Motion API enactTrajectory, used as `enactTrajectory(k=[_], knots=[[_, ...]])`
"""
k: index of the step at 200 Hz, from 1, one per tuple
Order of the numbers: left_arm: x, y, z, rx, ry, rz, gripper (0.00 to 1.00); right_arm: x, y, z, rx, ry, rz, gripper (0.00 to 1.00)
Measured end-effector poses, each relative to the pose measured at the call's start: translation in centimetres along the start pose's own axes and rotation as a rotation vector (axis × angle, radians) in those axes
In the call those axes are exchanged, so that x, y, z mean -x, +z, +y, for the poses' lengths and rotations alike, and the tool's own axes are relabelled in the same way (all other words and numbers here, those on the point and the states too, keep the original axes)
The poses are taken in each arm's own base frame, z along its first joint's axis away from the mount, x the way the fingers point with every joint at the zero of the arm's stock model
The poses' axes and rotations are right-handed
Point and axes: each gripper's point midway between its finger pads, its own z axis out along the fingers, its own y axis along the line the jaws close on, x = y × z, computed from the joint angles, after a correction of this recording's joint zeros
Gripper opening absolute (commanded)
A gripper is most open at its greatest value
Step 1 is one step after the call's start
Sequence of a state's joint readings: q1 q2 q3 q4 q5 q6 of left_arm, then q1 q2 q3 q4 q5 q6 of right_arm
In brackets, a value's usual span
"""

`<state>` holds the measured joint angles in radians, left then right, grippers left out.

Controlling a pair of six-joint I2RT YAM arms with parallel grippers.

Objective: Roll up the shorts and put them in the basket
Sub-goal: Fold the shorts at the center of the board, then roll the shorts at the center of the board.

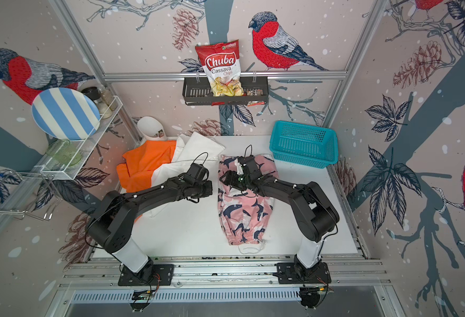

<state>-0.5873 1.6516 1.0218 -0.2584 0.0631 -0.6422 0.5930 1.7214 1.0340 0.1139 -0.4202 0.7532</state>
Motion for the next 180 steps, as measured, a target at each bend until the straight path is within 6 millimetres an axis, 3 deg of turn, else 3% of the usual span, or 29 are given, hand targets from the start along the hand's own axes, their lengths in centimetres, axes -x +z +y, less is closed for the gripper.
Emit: enactTrajectory(k=[11,31,47,68,89,124,149,180], knots=[[0.2,-0.8,-1.8,-0.031,0.025,-0.011,0.09,1.6,-2.2,-0.3,-0.006,-0.003,-0.045,0.72],[-0.3,-1.6,-5.1,-0.089,0.074,-0.005,0.09,3.4,-5.6,-2.6,-0.080,0.012,-0.111,0.71],[-2.0,-1.3,-7.6,-0.130,0.116,0.037,0.09,3.3,-7.4,-5.2,-0.141,0.026,-0.113,0.71],[-5.3,0.2,-9.1,-0.146,0.138,0.123,0.08,3.0,-9.2,-9.7,-0.236,0.074,-0.111,0.71],[-7.9,1.6,-8.8,-0.129,0.143,0.190,0.07,3.8,-9.8,-12.5,-0.255,0.113,-0.116,0.70],[-10.0,3.9,-5.3,-0.035,0.106,0.255,0.06,4.2,-8.6,-15.7,-0.213,0.171,-0.104,0.69],[-8.6,4.6,-4.3,-0.035,0.078,0.237,0.06,3.7,-7.0,-17.1,-0.189,0.188,-0.081,0.68],[-5.1,5.9,-3.5,-0.053,0.056,0.196,0.06,3.9,-5.3,-18.2,-0.138,0.187,-0.087,0.67]])
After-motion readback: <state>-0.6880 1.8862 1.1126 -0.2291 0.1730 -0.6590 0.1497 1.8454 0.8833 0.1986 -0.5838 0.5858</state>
